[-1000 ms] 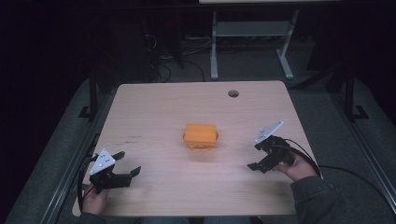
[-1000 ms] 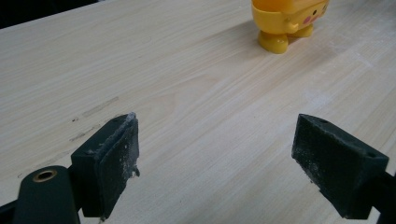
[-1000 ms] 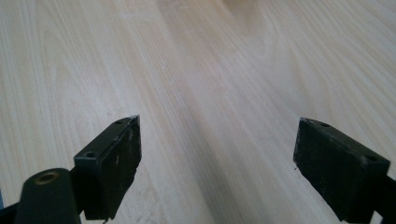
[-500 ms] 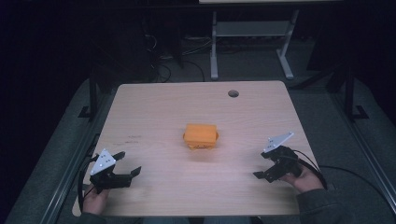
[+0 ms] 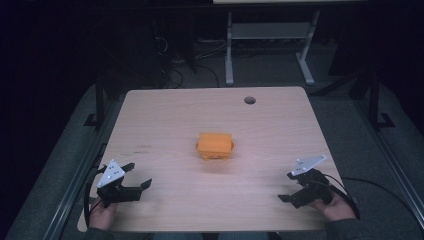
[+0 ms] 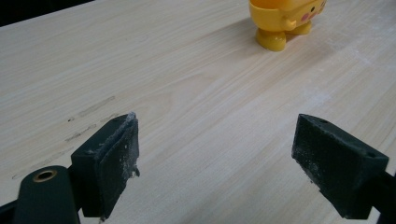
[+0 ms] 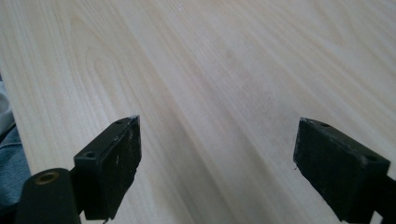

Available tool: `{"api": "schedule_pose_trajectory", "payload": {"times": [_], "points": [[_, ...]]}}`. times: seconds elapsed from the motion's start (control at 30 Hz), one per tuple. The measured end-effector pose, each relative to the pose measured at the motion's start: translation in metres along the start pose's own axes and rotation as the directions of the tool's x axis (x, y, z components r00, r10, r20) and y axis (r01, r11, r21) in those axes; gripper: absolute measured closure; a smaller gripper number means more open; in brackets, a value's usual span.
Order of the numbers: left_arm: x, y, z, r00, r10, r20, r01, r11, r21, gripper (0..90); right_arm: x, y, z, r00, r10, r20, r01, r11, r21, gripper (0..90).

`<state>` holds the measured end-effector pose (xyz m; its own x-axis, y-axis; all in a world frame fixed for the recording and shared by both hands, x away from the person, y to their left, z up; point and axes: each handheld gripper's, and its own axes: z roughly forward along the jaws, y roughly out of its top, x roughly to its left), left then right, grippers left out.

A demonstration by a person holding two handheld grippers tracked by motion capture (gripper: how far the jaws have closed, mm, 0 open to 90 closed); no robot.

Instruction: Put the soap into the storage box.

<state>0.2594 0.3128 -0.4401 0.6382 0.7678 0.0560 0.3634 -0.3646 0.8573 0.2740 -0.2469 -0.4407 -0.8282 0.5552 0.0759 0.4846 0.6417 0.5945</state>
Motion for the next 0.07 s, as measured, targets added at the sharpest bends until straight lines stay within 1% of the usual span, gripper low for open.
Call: {"api": "schedule_pose_trajectory", "payload": {"times": [0.07], "points": [[0.0000,0.0001,-0.0002,1.0000,0.003,0.000,-0.003,1.0000,-0.001,14.3,0.0025,-0.0030,-0.0012,0.9999,0.012,0.011,-0.012,1.000,-0.005,14.2]]}}
